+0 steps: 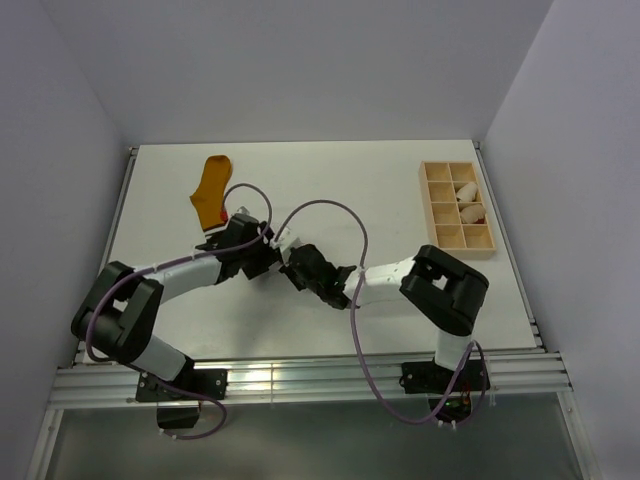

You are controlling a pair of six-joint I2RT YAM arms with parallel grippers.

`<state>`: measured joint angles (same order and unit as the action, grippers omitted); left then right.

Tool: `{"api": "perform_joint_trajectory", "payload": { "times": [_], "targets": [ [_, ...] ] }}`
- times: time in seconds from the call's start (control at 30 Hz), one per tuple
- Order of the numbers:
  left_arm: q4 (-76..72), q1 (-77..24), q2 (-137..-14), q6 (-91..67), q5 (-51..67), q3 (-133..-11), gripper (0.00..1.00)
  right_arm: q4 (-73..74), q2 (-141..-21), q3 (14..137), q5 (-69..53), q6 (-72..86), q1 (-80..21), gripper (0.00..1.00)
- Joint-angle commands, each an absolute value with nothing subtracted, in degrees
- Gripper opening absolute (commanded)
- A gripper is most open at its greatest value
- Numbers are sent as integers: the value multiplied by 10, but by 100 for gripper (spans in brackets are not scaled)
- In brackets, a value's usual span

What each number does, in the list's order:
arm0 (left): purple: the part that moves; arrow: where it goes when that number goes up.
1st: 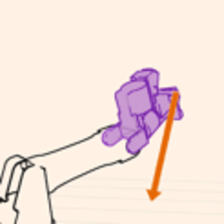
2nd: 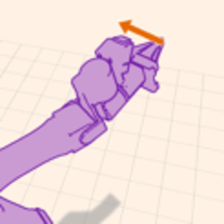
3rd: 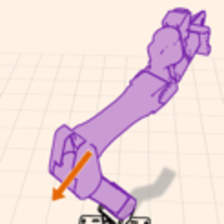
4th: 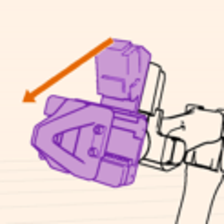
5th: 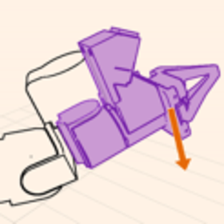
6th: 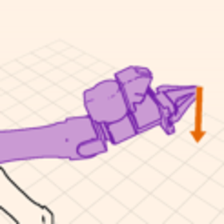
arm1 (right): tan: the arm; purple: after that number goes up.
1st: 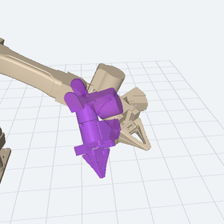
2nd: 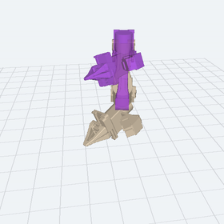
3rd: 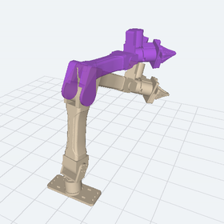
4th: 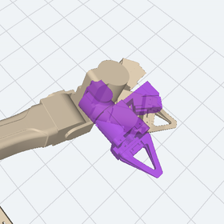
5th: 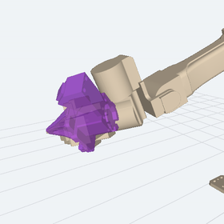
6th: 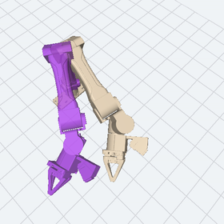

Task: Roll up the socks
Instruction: Roll the sock at the center of the board.

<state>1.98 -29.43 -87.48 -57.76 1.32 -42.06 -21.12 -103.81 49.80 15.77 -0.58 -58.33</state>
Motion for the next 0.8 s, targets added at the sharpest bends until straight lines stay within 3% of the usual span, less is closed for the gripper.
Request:
{"api": "perform_joint_trajectory", "payload": {
  "times": [0.0, 0.37, 0.77],
  "targets": [
    [5, -290, -829, -598, -23, -401, 81, -196, -1027, 466, 36, 69, -540, 0],
    [-65, -267, -812, -595, 9, -359, 78, -292, -1085, 442, -304, 210, -397, 0],
    [-116, -268, -858, -578, 53, -370, 70, -439, -1175, 429, -462, 389, -308, 0]
  ]
}}
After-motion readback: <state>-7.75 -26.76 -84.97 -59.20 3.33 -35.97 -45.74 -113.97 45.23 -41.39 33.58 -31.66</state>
